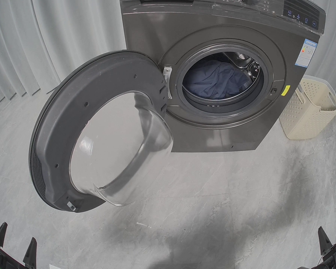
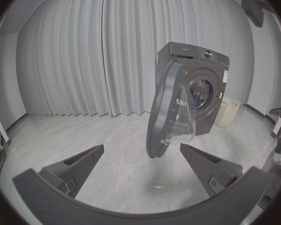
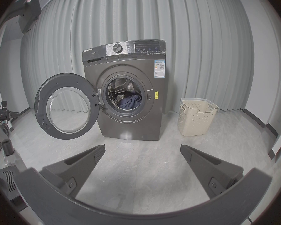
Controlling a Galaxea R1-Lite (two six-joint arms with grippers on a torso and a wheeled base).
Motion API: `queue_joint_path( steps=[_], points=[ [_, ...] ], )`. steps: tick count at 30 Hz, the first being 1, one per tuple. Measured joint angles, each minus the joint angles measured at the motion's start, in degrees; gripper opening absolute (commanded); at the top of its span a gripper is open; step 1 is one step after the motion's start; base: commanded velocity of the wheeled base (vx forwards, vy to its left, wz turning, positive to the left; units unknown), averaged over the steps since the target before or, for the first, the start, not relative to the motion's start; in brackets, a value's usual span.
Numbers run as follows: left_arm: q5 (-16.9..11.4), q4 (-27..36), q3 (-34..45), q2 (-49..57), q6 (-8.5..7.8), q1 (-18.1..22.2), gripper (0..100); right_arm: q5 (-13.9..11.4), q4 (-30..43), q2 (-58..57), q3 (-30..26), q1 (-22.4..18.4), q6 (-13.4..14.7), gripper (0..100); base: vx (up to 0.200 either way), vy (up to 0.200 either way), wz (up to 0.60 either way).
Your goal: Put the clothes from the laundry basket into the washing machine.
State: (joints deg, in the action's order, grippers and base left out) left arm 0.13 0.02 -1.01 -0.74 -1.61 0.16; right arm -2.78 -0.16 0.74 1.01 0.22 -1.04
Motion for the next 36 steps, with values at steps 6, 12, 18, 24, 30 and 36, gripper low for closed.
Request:
queue_joint_path(
  steps=[6, 12, 18, 24, 30, 36],
  points=[
    [0.29, -2.1, -3.56, -0.4, 0.77, 0.05, 100, 0.0, 0.0, 0.02, 0.0, 0.02, 0.0, 100, 0.0, 0.0, 0.0],
    [-2.47, -2.29, -14.84, -7.13, 1.96, -1.04, 100, 0.0, 0.0, 0.02, 0.0, -0.01, 0.0, 100, 0.0, 0.0, 0.0],
    [-6.05, -6.05, -21.09, -20.55, 3.19, -3.27, 100, 0.02, 0.0, 0.05, 0.0, 0.02, 0.0, 100, 0.0, 0.0, 0.0],
    [-14.01, -11.79, -26.03, -35.44, 3.99, -5.22, 100, 0.05, 0.0, 0.07, 0.0, 0.0, 0.0, 100, 0.0, 0.0, 0.0],
    [-24.65, -14.06, -29.5, -45.25, 4.32, -6.33, 100, 0.1, 0.02, 0.07, 0.0, -0.01, -0.02, 100, 0.0, 0.0, 0.0],
    [-28.98, -14.74, -30.49, -48.76, 4.91, -9.0, 100, 0.07, 0.0, 0.1, 0.0, -0.01, -0.02, 100, 0.0, 0.0, 0.0]
  ],
)
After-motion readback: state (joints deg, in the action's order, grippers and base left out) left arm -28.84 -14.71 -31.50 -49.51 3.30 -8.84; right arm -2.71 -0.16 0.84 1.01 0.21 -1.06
